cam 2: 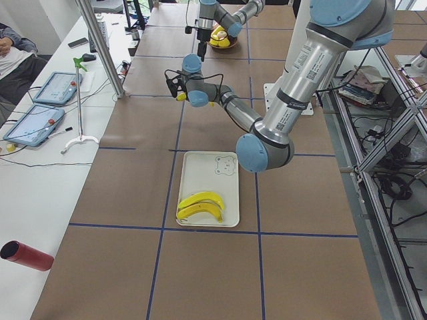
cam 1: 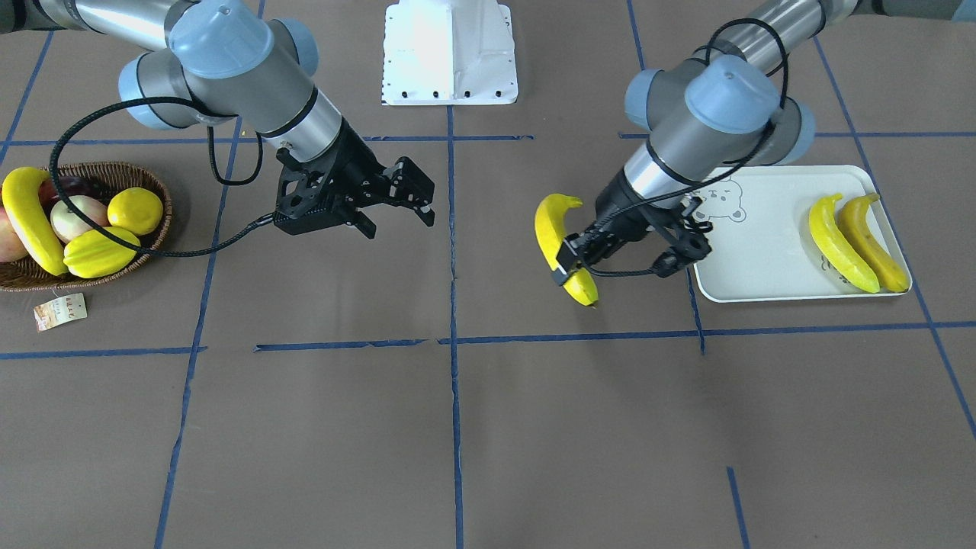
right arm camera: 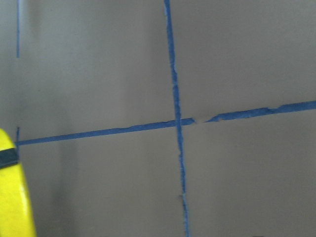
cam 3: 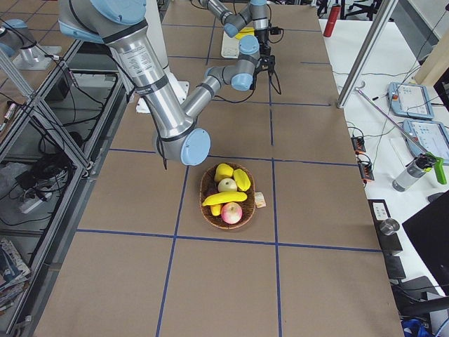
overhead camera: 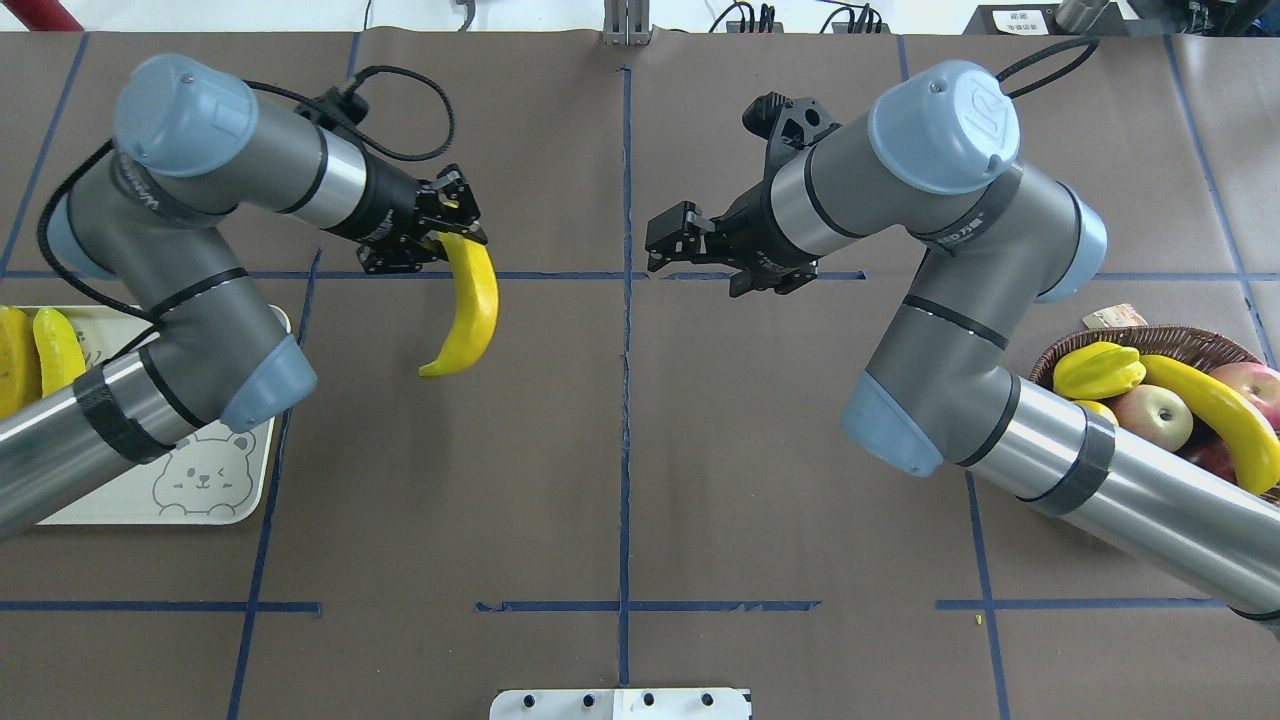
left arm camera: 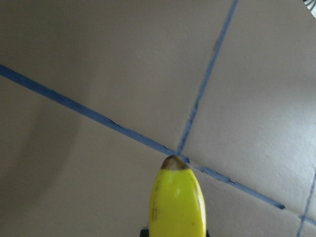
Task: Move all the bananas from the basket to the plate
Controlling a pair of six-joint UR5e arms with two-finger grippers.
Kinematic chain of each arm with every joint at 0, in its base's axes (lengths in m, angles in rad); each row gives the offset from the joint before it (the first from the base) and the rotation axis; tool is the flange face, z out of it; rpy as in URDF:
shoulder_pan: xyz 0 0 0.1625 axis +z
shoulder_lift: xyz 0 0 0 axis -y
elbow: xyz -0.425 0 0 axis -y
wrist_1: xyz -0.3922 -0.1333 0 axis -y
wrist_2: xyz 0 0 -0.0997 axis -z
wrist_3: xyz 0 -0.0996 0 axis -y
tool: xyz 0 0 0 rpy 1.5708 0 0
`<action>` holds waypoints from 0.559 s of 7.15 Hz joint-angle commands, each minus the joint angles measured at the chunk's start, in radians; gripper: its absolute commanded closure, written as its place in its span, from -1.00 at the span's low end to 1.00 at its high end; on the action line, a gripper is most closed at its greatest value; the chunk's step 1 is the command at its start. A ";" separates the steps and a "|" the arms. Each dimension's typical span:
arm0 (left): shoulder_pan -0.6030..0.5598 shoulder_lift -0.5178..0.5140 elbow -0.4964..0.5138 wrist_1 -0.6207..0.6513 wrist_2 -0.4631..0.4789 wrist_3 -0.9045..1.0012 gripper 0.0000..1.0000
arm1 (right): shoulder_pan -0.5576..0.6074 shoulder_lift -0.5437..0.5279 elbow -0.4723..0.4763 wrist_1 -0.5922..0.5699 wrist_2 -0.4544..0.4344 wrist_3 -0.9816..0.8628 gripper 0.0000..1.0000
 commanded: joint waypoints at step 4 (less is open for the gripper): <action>-0.110 0.295 -0.147 0.258 0.020 0.372 1.00 | 0.150 -0.031 0.199 -0.647 0.018 -0.441 -0.99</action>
